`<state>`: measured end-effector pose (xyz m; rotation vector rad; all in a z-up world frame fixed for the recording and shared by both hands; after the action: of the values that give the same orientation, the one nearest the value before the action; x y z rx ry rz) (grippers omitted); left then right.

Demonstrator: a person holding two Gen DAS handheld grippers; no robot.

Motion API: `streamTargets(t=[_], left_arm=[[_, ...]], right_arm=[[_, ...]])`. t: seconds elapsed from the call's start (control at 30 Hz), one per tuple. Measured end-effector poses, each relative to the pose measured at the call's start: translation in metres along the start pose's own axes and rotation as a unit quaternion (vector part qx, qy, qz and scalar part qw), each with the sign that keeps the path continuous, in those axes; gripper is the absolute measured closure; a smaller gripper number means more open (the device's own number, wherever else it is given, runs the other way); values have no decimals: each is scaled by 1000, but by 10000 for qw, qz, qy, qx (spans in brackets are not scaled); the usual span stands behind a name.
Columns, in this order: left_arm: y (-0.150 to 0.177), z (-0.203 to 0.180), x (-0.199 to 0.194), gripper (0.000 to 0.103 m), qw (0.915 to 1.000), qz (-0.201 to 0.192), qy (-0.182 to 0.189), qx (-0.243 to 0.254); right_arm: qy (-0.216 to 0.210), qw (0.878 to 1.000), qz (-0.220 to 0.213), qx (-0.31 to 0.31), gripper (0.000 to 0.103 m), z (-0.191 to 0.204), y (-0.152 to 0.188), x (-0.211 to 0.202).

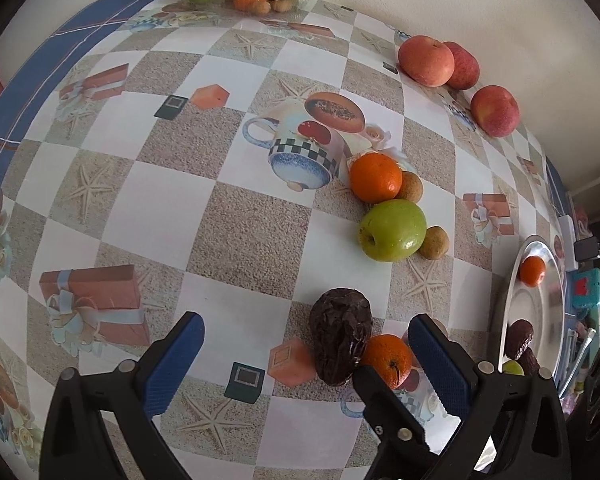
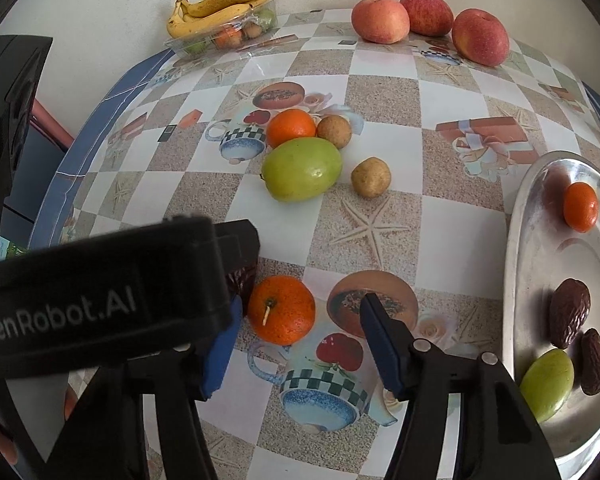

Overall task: Organize fruits
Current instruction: 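Grasp another tangerine with the right gripper while the left gripper grasps a date, then carry the tangerine and date into the steel bowl and release both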

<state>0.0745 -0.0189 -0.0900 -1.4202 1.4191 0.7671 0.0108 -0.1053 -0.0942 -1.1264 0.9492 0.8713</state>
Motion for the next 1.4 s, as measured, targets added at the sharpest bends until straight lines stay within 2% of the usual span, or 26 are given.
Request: streamTargets(t=[0.03,0.1,0.17,0.37,0.47,0.5,0.53,0.67,0.73,0.83,1.13,1.27,1.4], left_arm=[[0,-1,0,1,10000,5,14,14],[1,-3,1,1,10000,16,50,34],[1,-4,2,1,9999,52,112,23],[4,-9,8,8,9997,166,195,21],[6,-10,11,11,9994,234,259,-14],[7,-10,12,14,9993,244,273,-22],[7,-11,12,23,9992,259,293,-16],[10,-11,15,42,9987,382,324,-124],[11,-11,16,60,9977,440,457,-225],[11,-13,13,67,9979,396,475,-180],[7,-34,-9,68,9976,-22,690,107],[13,-61,-14,68,9949,-97,876,482],[26,-97,-11,68,9894,-60,1069,986]], right_arm=[[-15,10000,11,-13,42,2,0,1],[-52,10000,45,-63,60,5,1,2],[-162,9998,82,-56,65,7,2,2],[-24,9998,97,170,65,-8,2,0],[222,9990,65,372,65,-25,0,-3],[299,9986,54,422,66,-30,-1,-4],[362,9981,55,500,66,-37,-1,-6],[341,9955,31,884,66,-58,0,-10],[314,9941,-21,1036,66,-67,0,-14],[174,9927,-158,1182,66,-74,-1,-24],[93,9866,-682,1481,66,-94,-8,-60],[339,9803,-792,1777,66,-118,-6,-72],[754,9681,-836,2237,66,-154,5,-81]])
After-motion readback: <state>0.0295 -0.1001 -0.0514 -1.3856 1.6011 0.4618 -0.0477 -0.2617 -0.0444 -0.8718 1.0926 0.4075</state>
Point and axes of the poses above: each gripper's, at about its wrist camera, not at the fingertips, and x roughly the way its jaws point, z to its left, y to its underside, the point moved 6 cm from there along x, roughly the way its jaws point, and after that the axes turned 4 degrees about y, right-handed, at the moved point
